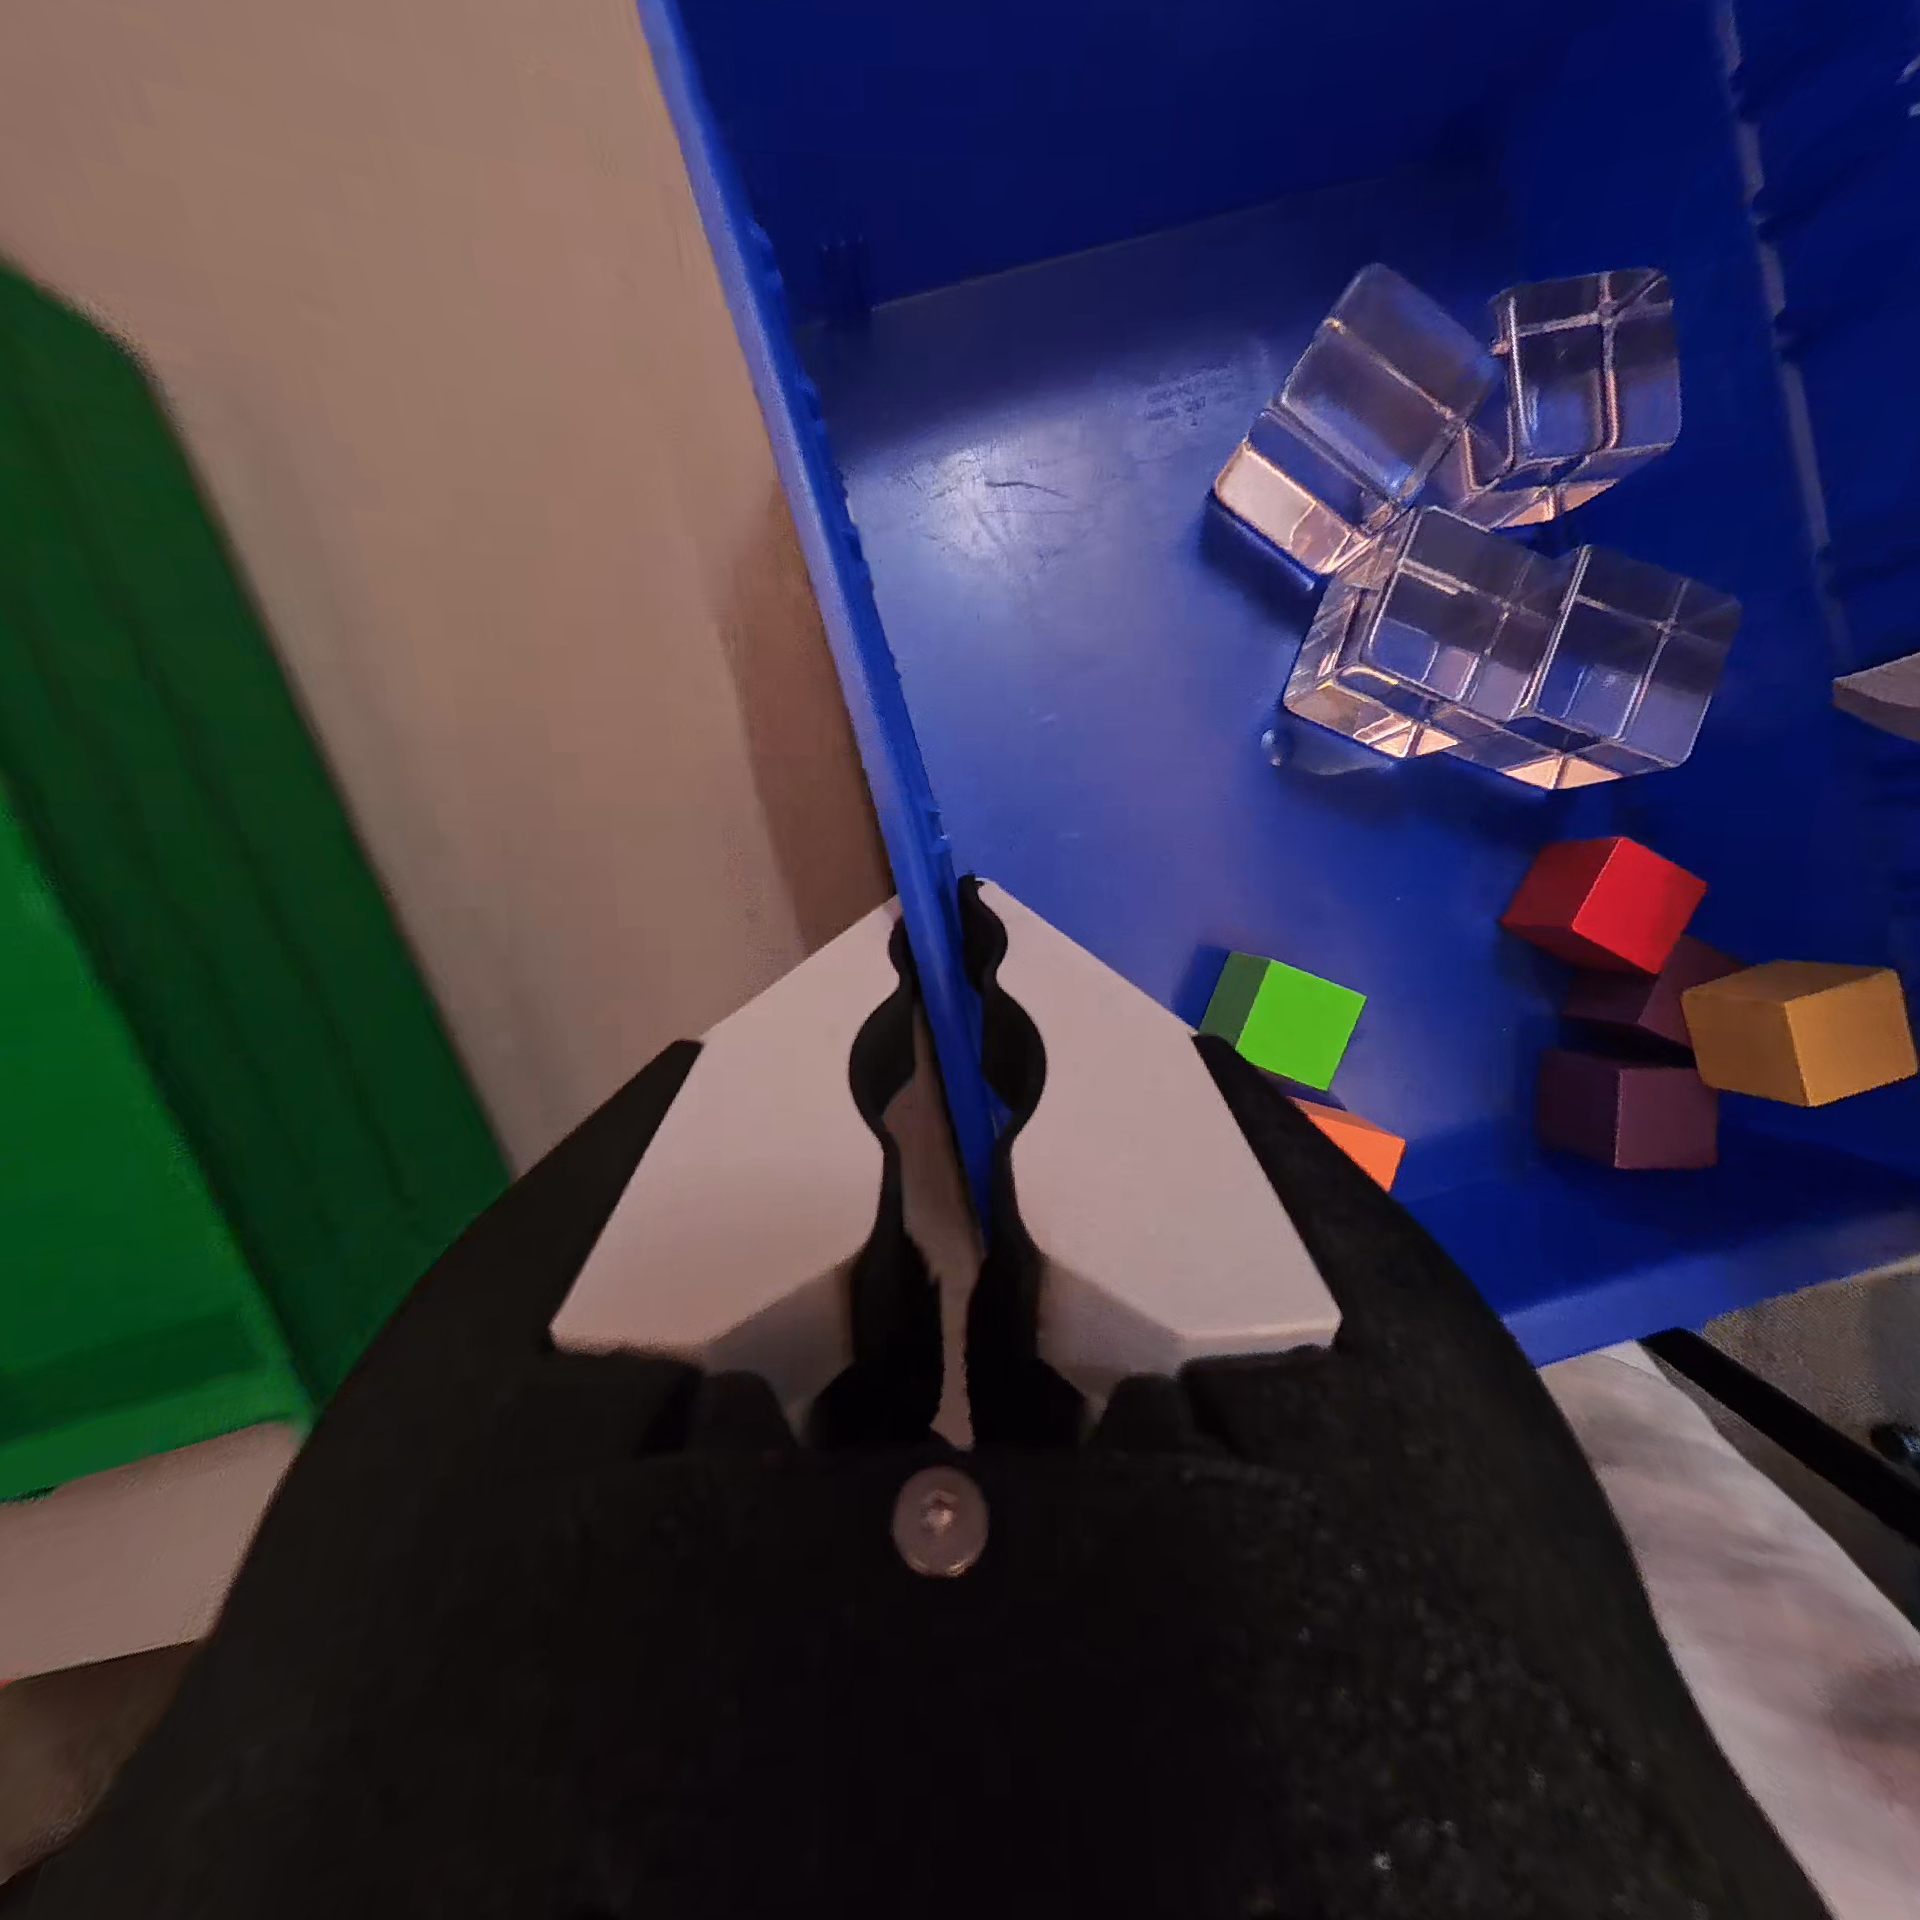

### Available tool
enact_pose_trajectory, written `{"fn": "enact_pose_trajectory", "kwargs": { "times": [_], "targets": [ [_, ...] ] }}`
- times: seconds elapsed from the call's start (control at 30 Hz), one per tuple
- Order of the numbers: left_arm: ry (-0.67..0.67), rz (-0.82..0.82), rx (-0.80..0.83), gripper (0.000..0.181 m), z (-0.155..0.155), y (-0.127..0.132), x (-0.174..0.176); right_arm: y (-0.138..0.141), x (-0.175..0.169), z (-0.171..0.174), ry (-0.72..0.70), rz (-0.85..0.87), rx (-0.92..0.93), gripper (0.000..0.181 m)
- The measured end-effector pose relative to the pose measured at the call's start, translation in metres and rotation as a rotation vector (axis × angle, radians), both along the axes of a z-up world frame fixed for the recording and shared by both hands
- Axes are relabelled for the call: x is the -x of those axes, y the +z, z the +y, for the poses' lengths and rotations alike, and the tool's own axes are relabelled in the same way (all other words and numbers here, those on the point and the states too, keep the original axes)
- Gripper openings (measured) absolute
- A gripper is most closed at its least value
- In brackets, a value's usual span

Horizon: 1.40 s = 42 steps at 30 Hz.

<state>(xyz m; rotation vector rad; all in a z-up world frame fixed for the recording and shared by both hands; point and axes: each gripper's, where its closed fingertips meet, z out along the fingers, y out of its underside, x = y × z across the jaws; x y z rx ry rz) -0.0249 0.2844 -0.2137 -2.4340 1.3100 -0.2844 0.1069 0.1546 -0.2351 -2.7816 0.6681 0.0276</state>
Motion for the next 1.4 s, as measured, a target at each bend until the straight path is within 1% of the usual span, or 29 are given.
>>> {"fn": "enact_pose_trajectory", "kwargs": {
  "times": [0.1, 0.17, 0.27, 0.37, 0.43, 0.5, 0.57, 0.6, 0.63, 0.67, 0.7, 0.73, 0.77, 0.8, 0.87, 0.93, 0.97, 1.1, 1.13, 1.17, 1.23, 1.27, 1.33, 1.4],
  "targets": [
    [0.037, -0.014, -0.029, 0.005, 0.039, -0.007, 0.026, -0.007, 0.025, 0.039, 0.011, 0.001, -0.027, 0.003],
    [0.03, -0.026, -0.015, 0.005, 0.053, -0.015, 0.035, -0.011, 0.033, 0.052, 0.002, -0.025, -0.019, 0.004],
    [-0.002, -0.045, 0.008, 0.007, 0.062, -0.025, 0.039, -0.012, 0.037, 0.058, -0.022, -0.055, 0.009, 0.004],
    [-0.053, -0.083, 0.02, 0.015, 0.059, -0.026, 0.037, -0.016, 0.035, 0.058, -0.061, -0.04, 0.011, 0.004],
    [-0.064, -0.155, 0.011, 0.021, 0.057, -0.01, 0.041, -0.017, 0.035, 0.058, -0.09, -0.021, -0.008, 0.003],
    [-0.064, -0.264, 0.02, 0.028, 0.055, 0.02, 0.052, -0.017, 0.035, 0.057, -0.104, -0.033, -0.004, 0.003],
    [-0.06, -0.393, 0.062, 0.032, 0.058, 0.057, 0.077, -0.017, 0.036, 0.057, -0.108, -0.045, 0.004, 0.003],
    [-0.05, -0.456, 0.075, 0.035, 0.065, 0.074, 0.095, -0.017, 0.037, 0.057, -0.111, -0.043, 0.007, 0.004],
    [-0.026, -0.507, 0.07, 0.037, 0.08, 0.089, 0.117, -0.017, 0.038, 0.057, -0.113, -0.039, 0.01, 0.004],
    [0.014, -0.54, 0.042, 0.039, 0.102, 0.099, 0.143, -0.017, 0.039, 0.056, -0.114, -0.038, 0.015, 0.004],
    [0.054, -0.555, -0.003, 0.042, 0.128, 0.103, 0.17, -0.017, 0.04, 0.056, -0.114, -0.038, 0.018, 0.004],
    [0.083, -0.551, -0.051, 0.048, 0.155, 0.101, 0.197, -0.017, 0.041, 0.056, -0.114, -0.037, 0.021, 0.004],
    [0.12, -0.517, -0.083, 0.051, 0.181, 0.091, 0.221, -0.017, 0.043, 0.056, -0.114, -0.037, 0.023, 0.004],
    [0.148, -0.448, -0.083, 0.057, 0.202, 0.074, 0.241, -0.017, 0.044, 0.057, -0.113, -0.037, 0.024, 0.004],
    [0.164, -0.29, -0.071, 0.068, 0.227, 0.039, 0.265, -0.017, 0.047, 0.058, -0.111, -0.031, 0.026, 0.004],
    [0.135, -0.206, -0.069, 0.074, 0.235, 0.015, 0.268, -0.017, 0.049, 0.058, -0.112, -0.027, 0.029, 0.004],
    [0.131, -0.183, -0.041, 0.074, 0.235, 0.005, 0.265, -0.017, 0.05, 0.058, -0.115, -0.028, 0.03, 0.004],
    [0.16, -0.155, 0.077, 0.073, 0.233, -0.023, 0.252, -0.017, 0.054, 0.059, -0.122, -0.015, 0.035, 0.004],
    [0.164, -0.143, 0.092, 0.069, 0.234, -0.028, 0.25, -0.017, 0.056, 0.059, -0.118, -0.01, 0.036, 0.004],
    [0.166, -0.126, 0.098, 0.055, 0.235, -0.032, 0.249, -0.017, 0.057, 0.059, -0.117, -0.006, 0.036, 0.004],
    [0.171, -0.064, 0.073, 0.011, 0.244, -0.042, 0.251, -0.017, 0.059, 0.06, -0.118, -0.003, 0.045, 0.004],
    [0.155, -0.038, 0.059, 0.006, 0.248, -0.044, 0.253, -0.016, 0.06, 0.061, -0.119, -0.004, 0.053, 0.005],
    [0.153, -0.026, 0.078, 0.005, 0.252, -0.043, 0.256, -0.015, 0.062, 0.063, -0.13, 0.0, 0.069, 0.004],
    [0.163, -0.037, 0.066, 0.005, 0.259, -0.034, 0.27, -0.014, 0.066, 0.068, -0.158, 0.011, 0.075, 0.004]
  ]
}}
